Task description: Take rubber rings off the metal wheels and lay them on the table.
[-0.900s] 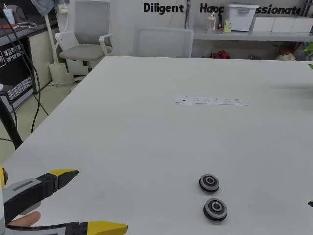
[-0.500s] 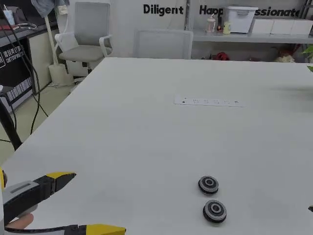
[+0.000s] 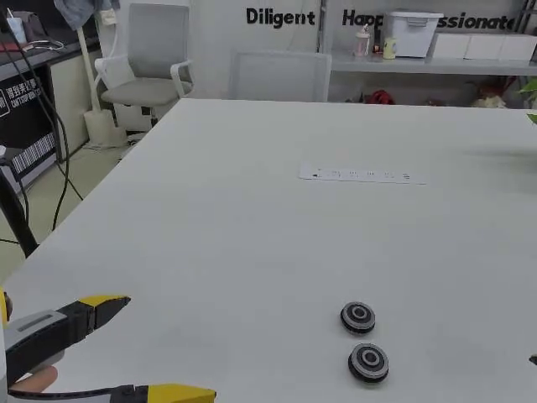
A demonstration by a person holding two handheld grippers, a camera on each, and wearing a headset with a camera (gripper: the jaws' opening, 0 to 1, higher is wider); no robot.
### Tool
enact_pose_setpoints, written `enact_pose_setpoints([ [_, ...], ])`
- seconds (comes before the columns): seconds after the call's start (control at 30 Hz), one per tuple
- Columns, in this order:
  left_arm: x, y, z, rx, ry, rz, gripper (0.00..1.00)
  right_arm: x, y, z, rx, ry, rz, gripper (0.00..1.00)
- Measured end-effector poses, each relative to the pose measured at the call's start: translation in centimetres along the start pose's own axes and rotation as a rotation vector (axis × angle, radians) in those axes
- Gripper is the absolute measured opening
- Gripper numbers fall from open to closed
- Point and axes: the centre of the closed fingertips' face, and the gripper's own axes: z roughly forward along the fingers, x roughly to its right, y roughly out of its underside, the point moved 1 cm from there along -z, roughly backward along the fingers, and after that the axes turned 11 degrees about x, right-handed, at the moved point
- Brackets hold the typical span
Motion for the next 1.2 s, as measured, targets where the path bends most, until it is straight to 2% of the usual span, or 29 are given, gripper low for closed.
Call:
enact_pose_setpoints([
  [0.67, 0.3, 0.2, 0.3, 0.002, 0.010, -0.014, 1.00, 0.5, 0.5, -0.4, -0.010, 0.004, 0.001, 0.89],
  [0.87, 0.5, 0.3, 0.5, 0.001, 0.023, -0.022, 1.00, 0.7, 0.7, -0.7, -0.019, 0.016, -0.006, 0.88],
  [1.07, 0.7, 0.3, 0.5, 0.005, 0.029, -0.026, 1.00, 0.8, 0.5, -1.2, -0.006, 0.032, -0.007, 0.88],
  [1.2, 0.5, 0.1, 0.3, 0.010, 0.000, -0.019, 0.99, 0.9, 0.4, -1.2, -0.005, 0.027, -0.010, 0.88],
])
